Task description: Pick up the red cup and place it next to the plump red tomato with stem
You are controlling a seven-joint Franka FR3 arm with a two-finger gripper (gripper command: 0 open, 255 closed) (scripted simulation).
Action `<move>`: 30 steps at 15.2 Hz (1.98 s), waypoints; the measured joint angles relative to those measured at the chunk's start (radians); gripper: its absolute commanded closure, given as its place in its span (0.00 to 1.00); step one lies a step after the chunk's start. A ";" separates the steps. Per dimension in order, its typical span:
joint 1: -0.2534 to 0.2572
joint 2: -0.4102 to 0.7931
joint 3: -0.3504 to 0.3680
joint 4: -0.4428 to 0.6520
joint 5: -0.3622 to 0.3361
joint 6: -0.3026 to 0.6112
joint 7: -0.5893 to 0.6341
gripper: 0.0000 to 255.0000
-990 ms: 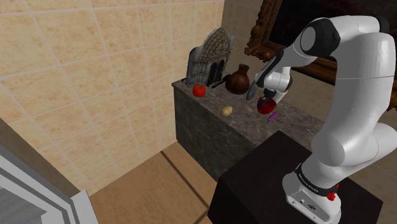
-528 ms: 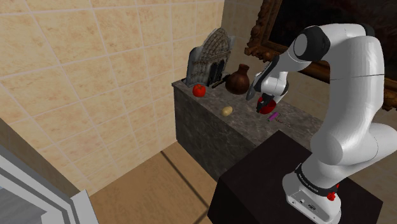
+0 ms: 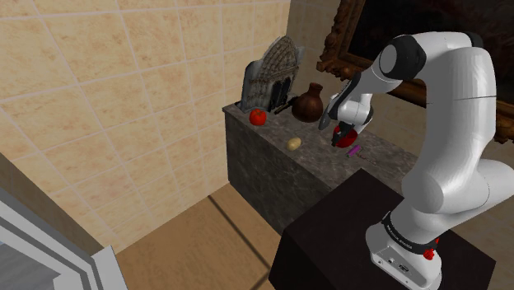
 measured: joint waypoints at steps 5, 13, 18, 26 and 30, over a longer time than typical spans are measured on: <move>0.000 0.000 0.000 0.000 0.000 0.000 0.000 1.00; 0.011 -0.026 -0.013 -0.010 -0.009 -0.017 0.008 1.00; 0.037 -0.089 -0.045 -0.034 -0.035 -0.059 0.029 1.00; 0.078 -0.187 -0.097 -0.060 -0.087 -0.131 0.069 1.00; 0.095 -0.231 -0.121 -0.058 -0.117 -0.176 0.090 1.00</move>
